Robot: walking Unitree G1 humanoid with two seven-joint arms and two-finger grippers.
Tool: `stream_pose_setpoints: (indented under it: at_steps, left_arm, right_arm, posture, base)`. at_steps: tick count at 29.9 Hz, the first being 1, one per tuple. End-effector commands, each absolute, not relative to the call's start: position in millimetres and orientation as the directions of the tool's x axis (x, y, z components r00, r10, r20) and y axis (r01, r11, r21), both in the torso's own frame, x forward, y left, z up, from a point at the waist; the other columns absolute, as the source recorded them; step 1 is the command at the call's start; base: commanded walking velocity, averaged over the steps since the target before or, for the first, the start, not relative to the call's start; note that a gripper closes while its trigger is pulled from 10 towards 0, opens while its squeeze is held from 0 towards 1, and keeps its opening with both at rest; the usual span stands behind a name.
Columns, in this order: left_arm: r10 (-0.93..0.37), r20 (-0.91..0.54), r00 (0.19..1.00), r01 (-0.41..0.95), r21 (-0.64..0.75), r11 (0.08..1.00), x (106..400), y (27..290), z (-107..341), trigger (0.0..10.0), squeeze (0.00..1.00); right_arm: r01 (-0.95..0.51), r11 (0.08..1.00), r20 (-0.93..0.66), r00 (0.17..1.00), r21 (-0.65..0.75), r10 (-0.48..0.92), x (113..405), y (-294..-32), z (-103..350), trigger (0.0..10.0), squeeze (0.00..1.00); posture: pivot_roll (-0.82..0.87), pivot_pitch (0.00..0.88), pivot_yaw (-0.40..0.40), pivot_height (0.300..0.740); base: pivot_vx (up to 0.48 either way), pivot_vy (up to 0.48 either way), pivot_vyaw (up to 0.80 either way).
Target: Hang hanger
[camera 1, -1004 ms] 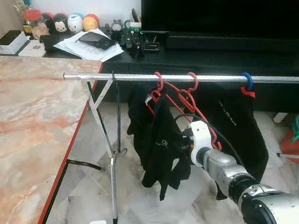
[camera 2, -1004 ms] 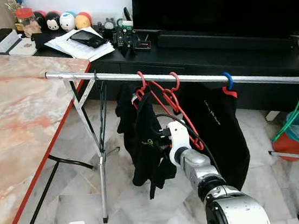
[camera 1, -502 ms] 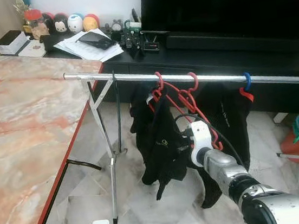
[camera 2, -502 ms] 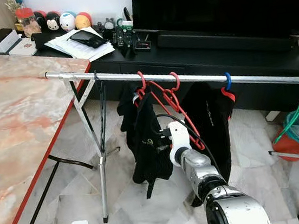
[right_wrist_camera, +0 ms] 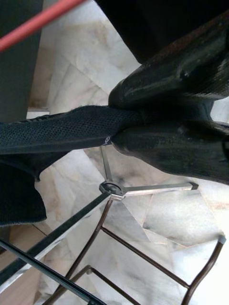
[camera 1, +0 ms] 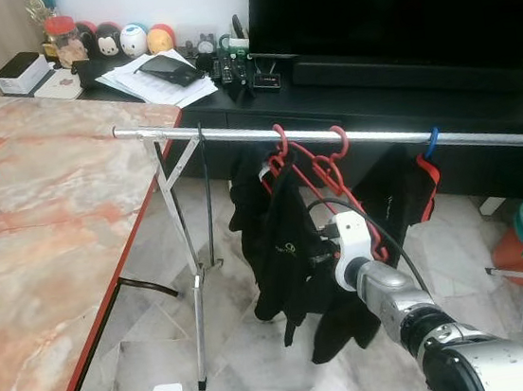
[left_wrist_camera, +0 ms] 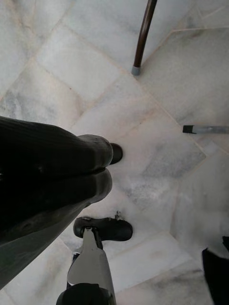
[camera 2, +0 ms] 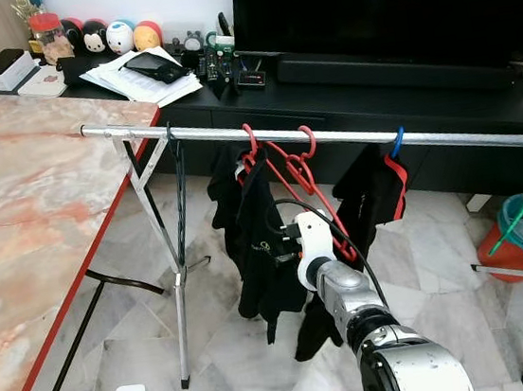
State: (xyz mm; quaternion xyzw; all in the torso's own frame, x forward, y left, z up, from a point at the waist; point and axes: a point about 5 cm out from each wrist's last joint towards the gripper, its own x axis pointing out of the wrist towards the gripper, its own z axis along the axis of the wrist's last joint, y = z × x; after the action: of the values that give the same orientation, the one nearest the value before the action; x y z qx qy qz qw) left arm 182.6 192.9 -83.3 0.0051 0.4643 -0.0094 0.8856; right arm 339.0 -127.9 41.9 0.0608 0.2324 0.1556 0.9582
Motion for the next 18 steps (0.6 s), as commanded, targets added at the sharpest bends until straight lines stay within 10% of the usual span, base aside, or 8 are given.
stream_pose_setpoints:
  at_steps: [1,3,18]
  left_arm:
    - [-0.018,-0.834,0.551,0.033,0.000,0.999,176.9,192.6,-86.1,10.0,0.00]
    - [-0.020,-0.834,0.552,0.039,0.001,0.999,177.6,192.2,-85.8,10.0,0.00]
    - [-0.038,-0.833,0.552,0.066,-0.001,0.998,180.4,187.7,-85.2,10.0,0.00]
  right_arm:
    - [-0.236,0.952,-0.384,0.875,0.195,0.296,341.4,-136.7,46.1,0.7,0.00]
    - [-0.245,0.950,-0.356,0.885,0.195,0.301,342.5,-136.7,48.9,10.0,0.00]
    - [-0.281,0.941,-0.150,0.939,0.191,0.311,339.1,-143.2,59.9,10.0,0.00]
  posture:
    - [0.06,0.057,-0.078,0.740]
    - [0.06,0.056,-0.076,0.740]
    - [0.03,0.043,-0.067,0.740]
  base:
    - [0.000,0.000,0.00]
    - [0.000,0.000,0.00]
    - [0.000,0.000,0.00]
